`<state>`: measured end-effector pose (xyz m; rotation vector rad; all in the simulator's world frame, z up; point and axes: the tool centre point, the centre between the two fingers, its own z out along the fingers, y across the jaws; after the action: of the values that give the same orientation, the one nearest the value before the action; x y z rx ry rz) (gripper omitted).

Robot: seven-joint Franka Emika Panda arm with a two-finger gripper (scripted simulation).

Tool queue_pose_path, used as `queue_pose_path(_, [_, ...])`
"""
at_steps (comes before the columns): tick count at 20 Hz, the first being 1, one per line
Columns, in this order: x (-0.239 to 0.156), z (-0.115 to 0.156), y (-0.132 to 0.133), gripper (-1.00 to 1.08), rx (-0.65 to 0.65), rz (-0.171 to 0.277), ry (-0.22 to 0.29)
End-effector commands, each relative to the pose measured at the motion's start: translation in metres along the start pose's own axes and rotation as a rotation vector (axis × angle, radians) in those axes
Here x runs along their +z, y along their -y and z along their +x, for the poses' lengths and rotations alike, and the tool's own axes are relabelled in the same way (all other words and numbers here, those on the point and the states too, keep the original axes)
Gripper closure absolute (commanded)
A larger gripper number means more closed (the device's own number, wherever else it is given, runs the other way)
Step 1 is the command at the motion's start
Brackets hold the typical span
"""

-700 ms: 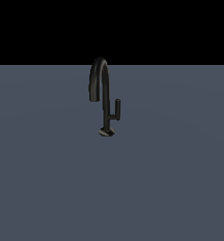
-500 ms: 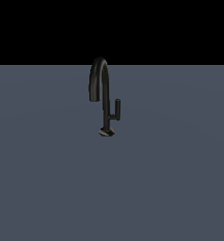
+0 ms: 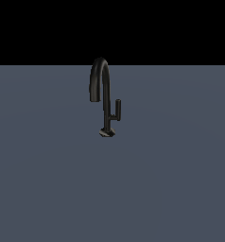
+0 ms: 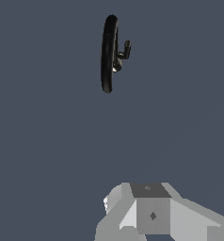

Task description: Turn on the faucet by rotating a designated handle.

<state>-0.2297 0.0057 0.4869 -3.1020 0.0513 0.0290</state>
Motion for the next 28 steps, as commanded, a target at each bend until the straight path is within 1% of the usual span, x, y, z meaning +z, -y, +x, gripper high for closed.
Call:
queue_pose_path(1, [0.002,0.009,0.001,1.08,0.023,0.021,0.02])
queue_pose_path(5, [0.006,0.028,0.003,1.08,0.072,0.066,0.062])
queue_pose_path(11, [0.015,0.063,0.005,1.08,0.163,0.15,0.14])
queue_pose_path(28, [0.059,0.165,-0.003,1.08,0.445,0.415,0.382])
